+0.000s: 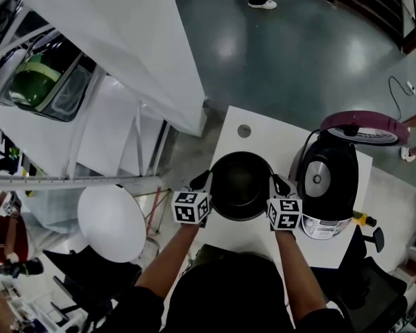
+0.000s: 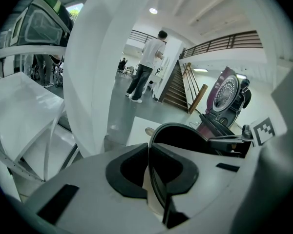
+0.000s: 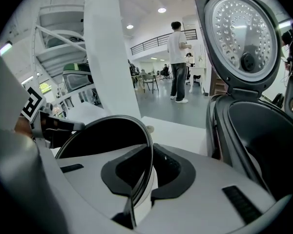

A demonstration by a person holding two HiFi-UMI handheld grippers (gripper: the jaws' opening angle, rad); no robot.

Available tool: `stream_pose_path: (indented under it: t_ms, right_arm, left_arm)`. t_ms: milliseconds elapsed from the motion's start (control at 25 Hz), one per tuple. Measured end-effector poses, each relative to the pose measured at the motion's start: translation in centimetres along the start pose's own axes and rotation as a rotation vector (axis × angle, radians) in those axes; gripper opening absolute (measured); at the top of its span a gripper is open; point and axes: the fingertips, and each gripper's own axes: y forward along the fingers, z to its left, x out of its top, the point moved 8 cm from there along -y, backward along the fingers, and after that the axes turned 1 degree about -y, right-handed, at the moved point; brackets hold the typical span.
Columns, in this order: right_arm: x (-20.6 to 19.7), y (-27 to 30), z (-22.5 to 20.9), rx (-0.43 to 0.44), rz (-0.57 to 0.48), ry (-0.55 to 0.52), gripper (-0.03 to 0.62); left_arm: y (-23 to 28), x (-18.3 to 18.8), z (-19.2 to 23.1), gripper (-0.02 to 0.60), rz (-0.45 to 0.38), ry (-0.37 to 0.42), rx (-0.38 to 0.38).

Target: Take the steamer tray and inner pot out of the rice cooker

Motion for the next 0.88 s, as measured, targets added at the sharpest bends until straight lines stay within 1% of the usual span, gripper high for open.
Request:
stream_pose_path:
  t_ms: [200,320,440,520,600,640,720,880]
  right_arm:
    - [0.0,-0.1,0.1,0.026,0.004,-0.008,0.025]
    - [0.3,-0.7,0.4,0.032,-0.006,-0.017,0.050]
    - [0.9,-1.9,0.9,0.038,-0.028,-0.027,0.061]
    - [1.2,-2.8,1.5,0.048,-0.042,-0.042,0.061]
    - [1.6,-4.2,1.9,0.050,-0.055,-0.049,0.061]
    - [1.9,-5.0,2.1,0.048,-0.065,-0.049,0.061]
    - [2.3,-6.9,2.4,0.042,-0.088,-0.043,0.060]
    - [2.5,-10.8,3.7,0.062,-0.133,-0.055,0.026]
  left_arm:
    - [0.0,-0.1,-0.2,0.025,-0.021,0.033,-0.008]
    - [-0.4,0.1,-0.3,0.025,-0.048,0.030,-0.025]
    - [-1.1,0.4,-0.4,0.043,-0.077,0.032,-0.032]
    - [-2.0,0.7,-0.6,0.069,-0.093,0.039,-0.034]
    - [-3.3,1.0,-1.1,0.069,-0.113,0.046,-0.045]
    - [-4.1,1.1,-1.5,0.061,-0.127,0.051,-0.055]
    - [-5.9,0.8,-2.4,0.025,-0.152,0.062,-0.083]
    - [-9.8,-0.6,-4.3,0.012,-0.185,0.060,-0.135]
